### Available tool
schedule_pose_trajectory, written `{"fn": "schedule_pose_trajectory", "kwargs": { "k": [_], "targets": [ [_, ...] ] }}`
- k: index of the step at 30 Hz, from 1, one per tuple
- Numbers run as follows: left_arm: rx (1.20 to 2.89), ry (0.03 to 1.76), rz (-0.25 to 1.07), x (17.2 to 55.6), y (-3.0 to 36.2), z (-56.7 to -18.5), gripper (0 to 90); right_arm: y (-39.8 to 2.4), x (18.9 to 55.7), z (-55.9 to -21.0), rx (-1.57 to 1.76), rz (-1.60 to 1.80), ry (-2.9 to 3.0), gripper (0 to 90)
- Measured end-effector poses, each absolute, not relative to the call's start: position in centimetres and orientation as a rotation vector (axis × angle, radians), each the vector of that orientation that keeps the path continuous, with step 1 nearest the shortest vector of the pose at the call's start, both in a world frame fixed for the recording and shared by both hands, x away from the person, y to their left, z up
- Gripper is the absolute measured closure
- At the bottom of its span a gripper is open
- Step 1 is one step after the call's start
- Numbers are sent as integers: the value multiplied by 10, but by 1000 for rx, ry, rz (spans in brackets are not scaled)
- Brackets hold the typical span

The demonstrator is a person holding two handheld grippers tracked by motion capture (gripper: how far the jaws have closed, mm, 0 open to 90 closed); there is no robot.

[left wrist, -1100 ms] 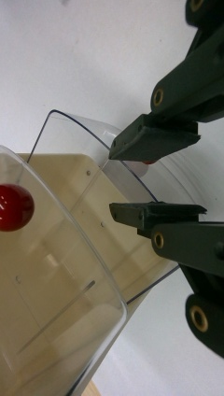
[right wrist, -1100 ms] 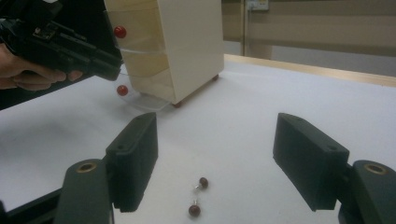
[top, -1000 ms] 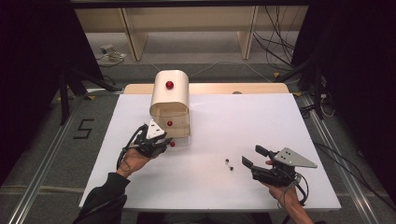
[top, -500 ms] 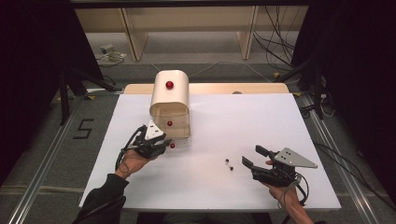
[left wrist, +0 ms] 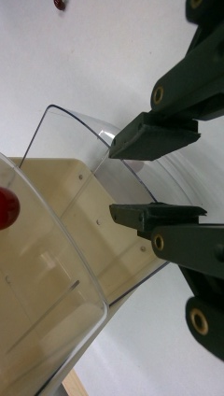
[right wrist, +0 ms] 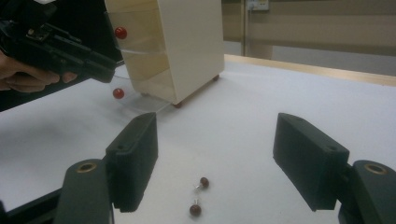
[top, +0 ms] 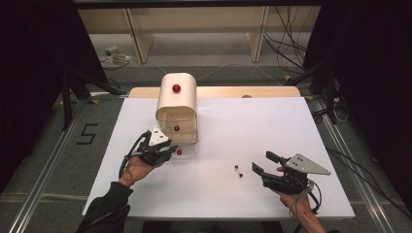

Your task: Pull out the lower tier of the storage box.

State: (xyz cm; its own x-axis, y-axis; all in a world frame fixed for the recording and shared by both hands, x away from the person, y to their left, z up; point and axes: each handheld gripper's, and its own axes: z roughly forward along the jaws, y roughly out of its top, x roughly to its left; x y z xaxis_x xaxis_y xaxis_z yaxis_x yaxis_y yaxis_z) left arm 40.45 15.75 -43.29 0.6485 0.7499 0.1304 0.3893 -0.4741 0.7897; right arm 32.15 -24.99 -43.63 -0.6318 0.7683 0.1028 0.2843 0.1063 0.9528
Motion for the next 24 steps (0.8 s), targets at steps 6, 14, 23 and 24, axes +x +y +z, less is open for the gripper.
{"fn": "schedule_pose_trajectory", "kwargs": {
  "k": [6, 14, 23, 24],
  "targets": [
    [2116, 868, 608, 403, 158, -433, 653, -250, 322, -436, 1024, 1541, 1970, 316],
    [2106, 876, 596, 403, 158, -432, 651, -250, 321, -436, 1024, 1543, 1969, 316],
    [2112, 871, 597, 401, 159, -432, 646, -250, 321, -436, 1024, 1543, 1970, 316],
    [2104, 876, 596, 401, 159, -432, 645, -250, 321, -436, 1024, 1544, 1969, 316]
  ]
}}
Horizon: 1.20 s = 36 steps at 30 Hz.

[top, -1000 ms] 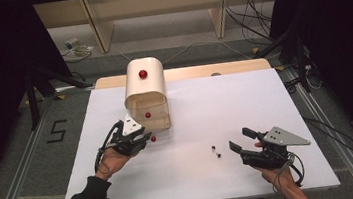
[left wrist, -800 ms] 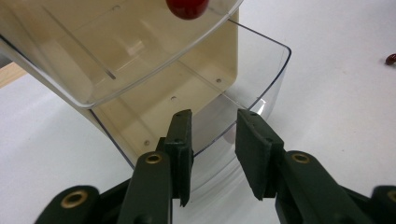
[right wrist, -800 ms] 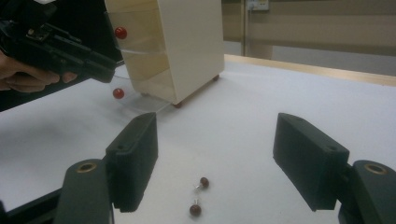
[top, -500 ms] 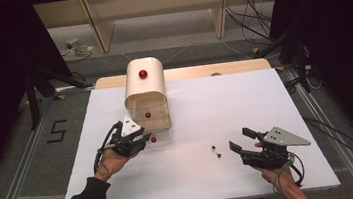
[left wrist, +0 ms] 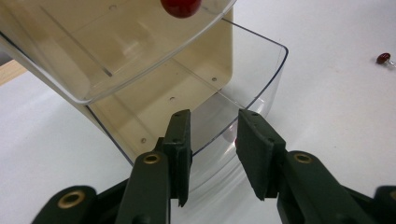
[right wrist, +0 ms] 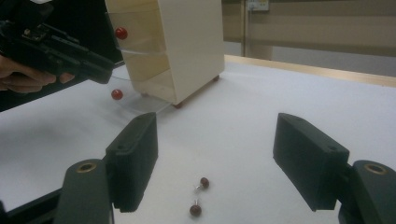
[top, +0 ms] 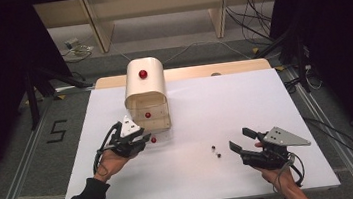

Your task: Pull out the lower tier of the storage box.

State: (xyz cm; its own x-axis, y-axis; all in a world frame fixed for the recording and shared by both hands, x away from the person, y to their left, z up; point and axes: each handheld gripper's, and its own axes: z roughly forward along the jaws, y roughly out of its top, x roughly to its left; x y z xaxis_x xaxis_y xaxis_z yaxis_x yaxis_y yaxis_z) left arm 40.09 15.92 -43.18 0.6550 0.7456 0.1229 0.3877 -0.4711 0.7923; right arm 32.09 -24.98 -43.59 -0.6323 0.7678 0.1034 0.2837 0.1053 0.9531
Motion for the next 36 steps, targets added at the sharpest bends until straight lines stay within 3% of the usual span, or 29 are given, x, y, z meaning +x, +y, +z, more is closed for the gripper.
{"fn": "schedule_pose_trajectory", "kwargs": {
  "k": [14, 23, 36],
  "targets": [
    [2070, 872, 596, 396, 160, -425, 589, -251, 321, -436, 1026, 1543, 1964, 315],
    [2046, 887, 570, 391, 156, -421, 465, -251, 321, -435, 1028, 1545, 1958, 314],
    [2026, 881, 540, 383, 147, -418, 367, -253, 322, -435, 1034, 1545, 1953, 314]
  ]
}}
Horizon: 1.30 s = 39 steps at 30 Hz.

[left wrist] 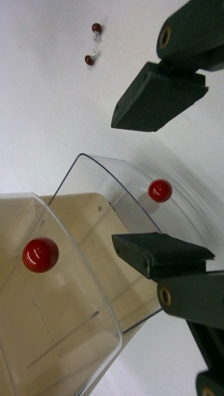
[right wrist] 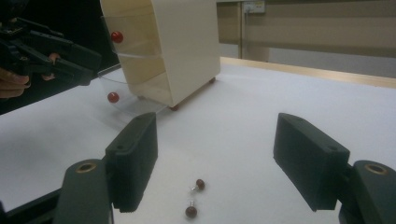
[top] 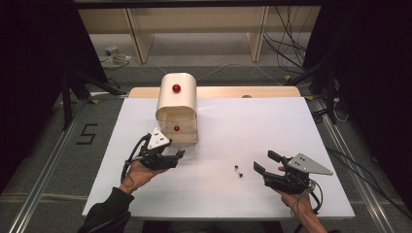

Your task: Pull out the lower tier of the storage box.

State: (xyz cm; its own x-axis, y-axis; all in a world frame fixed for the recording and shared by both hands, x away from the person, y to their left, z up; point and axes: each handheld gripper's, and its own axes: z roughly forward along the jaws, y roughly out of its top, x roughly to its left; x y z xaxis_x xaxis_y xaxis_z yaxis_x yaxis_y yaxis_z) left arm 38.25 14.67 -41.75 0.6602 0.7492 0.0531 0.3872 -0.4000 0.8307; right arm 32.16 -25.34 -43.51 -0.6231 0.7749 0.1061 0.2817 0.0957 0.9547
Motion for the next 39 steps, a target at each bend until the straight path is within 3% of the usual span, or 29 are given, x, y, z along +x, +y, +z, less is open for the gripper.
{"fn": "schedule_pose_trajectory", "kwargs": {
  "k": [39],
  "targets": [
    [1817, 947, 496, 355, 153, -421, 258, -250, 325, -437, 1039, 1542, 1972, 312]
  ]
}}
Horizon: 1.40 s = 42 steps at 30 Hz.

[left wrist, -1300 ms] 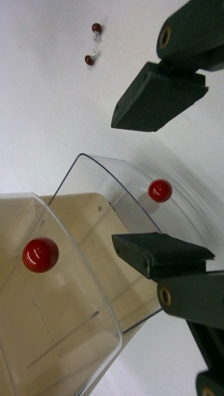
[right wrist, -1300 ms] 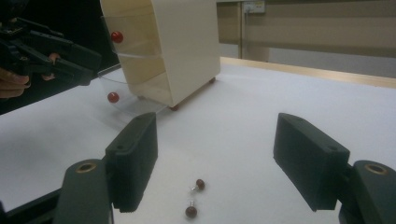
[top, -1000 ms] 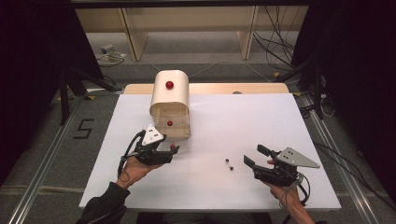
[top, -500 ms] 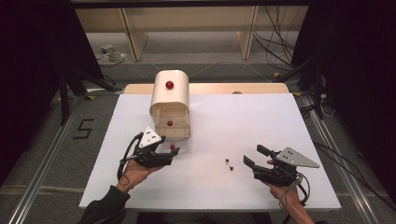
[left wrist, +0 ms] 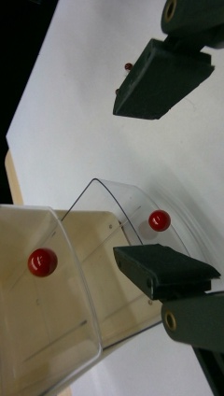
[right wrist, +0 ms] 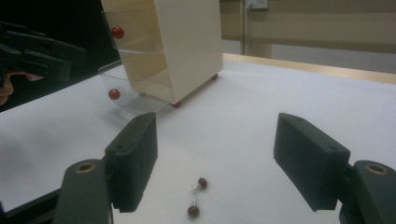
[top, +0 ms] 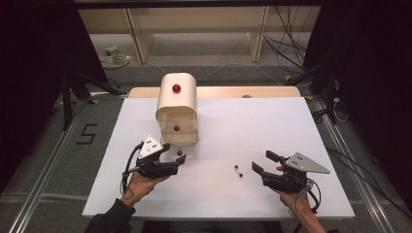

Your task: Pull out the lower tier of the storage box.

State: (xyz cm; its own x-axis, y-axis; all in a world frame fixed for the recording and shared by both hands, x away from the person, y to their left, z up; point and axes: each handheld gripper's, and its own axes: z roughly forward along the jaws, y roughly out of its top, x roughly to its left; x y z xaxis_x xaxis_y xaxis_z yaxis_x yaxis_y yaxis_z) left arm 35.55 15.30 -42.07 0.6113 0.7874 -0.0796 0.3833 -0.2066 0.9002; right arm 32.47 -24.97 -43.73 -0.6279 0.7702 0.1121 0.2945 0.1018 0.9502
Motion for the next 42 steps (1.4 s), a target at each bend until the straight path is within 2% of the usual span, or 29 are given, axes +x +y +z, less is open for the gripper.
{"fn": "schedule_pose_trajectory", "kwargs": {
  "k": [42],
  "targets": [
    [1725, 919, 503, 330, 169, -424, 162, -224, 356, -449, 1085, 1392, 2144, 302]
  ]
}}
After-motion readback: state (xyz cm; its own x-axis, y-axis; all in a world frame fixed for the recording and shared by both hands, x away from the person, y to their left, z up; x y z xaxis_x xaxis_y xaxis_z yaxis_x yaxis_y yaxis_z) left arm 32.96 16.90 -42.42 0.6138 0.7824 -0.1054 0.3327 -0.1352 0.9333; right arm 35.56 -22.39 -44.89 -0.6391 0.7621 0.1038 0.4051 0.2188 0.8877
